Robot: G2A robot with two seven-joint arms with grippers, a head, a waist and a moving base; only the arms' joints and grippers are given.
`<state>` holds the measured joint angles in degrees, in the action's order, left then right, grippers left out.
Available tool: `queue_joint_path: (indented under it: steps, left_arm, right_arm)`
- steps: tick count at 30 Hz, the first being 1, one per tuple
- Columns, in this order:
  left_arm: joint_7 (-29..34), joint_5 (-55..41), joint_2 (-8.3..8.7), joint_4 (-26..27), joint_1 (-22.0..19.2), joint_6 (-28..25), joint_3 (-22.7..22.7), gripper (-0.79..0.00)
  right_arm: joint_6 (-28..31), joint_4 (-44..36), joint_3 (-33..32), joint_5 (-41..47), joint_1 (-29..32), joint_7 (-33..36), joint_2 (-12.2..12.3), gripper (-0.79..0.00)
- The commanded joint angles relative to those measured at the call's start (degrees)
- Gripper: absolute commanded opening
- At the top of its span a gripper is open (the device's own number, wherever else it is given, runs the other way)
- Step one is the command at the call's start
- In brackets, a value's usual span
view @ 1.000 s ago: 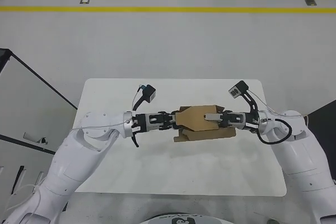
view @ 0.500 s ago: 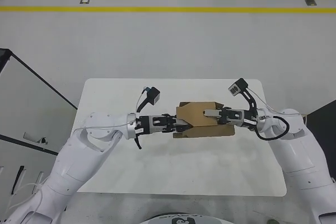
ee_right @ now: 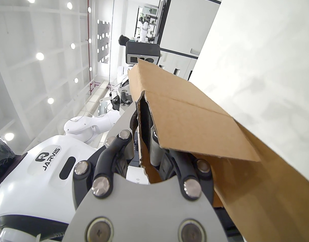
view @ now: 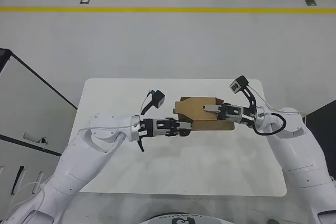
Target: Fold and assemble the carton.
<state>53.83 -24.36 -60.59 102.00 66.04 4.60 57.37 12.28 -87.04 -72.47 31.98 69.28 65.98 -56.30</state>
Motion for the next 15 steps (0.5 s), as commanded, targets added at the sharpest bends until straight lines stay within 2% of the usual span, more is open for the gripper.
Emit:
queue_joint_path:
  steps: [1,9,15]
  left_arm:
    - [0.1,-0.2,-0.14,-0.2,-0.2,-0.1,-0.5,-0.785]
    - [0.1,-0.4,-0.82,-1.0,-1.5,-0.6,-2.6,-0.785]
    - [0.4,0.0,-0.82,-1.7,-1.9,-0.5,-2.0,-0.785]
  right_arm:
    - [0.1,0.1,0.1,0.1,-0.1,-0.1,-0.1,-0.785]
    - [0.3,0.5,0.8,0.6,-0.5,-0.6,-0.3,-0.785]
    - [0.4,1.0,1.0,0.8,-0.8,-0.9,-0.5,-0.785]
